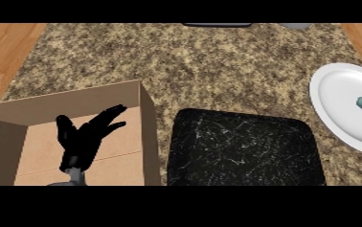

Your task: Pick the cupcake from the tray and place it in the plate

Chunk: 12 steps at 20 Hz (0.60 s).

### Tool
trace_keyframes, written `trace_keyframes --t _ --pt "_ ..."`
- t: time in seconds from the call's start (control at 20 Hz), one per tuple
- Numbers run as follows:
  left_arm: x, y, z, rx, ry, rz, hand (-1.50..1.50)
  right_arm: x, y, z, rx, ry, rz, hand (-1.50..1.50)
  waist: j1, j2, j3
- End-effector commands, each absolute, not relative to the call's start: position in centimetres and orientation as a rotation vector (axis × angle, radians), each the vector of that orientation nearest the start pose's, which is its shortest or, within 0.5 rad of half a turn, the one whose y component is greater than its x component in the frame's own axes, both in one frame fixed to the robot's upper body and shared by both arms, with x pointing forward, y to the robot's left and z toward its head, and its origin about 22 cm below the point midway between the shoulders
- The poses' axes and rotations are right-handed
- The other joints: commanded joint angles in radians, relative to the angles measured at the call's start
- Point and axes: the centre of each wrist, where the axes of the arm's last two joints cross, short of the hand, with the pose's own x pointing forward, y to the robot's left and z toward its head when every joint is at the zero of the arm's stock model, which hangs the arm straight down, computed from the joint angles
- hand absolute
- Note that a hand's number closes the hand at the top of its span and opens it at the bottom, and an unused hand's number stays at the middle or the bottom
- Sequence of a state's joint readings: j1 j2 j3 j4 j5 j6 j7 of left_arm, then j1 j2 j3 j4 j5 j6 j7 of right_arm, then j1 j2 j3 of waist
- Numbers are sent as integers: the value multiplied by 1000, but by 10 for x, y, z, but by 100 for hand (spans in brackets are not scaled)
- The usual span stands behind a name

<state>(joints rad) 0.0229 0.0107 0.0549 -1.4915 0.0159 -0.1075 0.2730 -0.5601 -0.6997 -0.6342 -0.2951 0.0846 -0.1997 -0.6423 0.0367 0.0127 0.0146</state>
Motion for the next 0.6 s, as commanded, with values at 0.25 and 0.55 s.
trace_keyframes --t 0.25,0.55 --pt "228 231 -24 -3 -1189 -14 0 223 -559 18 -711 -1633 -301 -150 -18 -4 -10" --pt "231 230 -30 2 -1192 -27 0 176 -576 4 -629 -1617 -184 -150 -23 -5 -10"
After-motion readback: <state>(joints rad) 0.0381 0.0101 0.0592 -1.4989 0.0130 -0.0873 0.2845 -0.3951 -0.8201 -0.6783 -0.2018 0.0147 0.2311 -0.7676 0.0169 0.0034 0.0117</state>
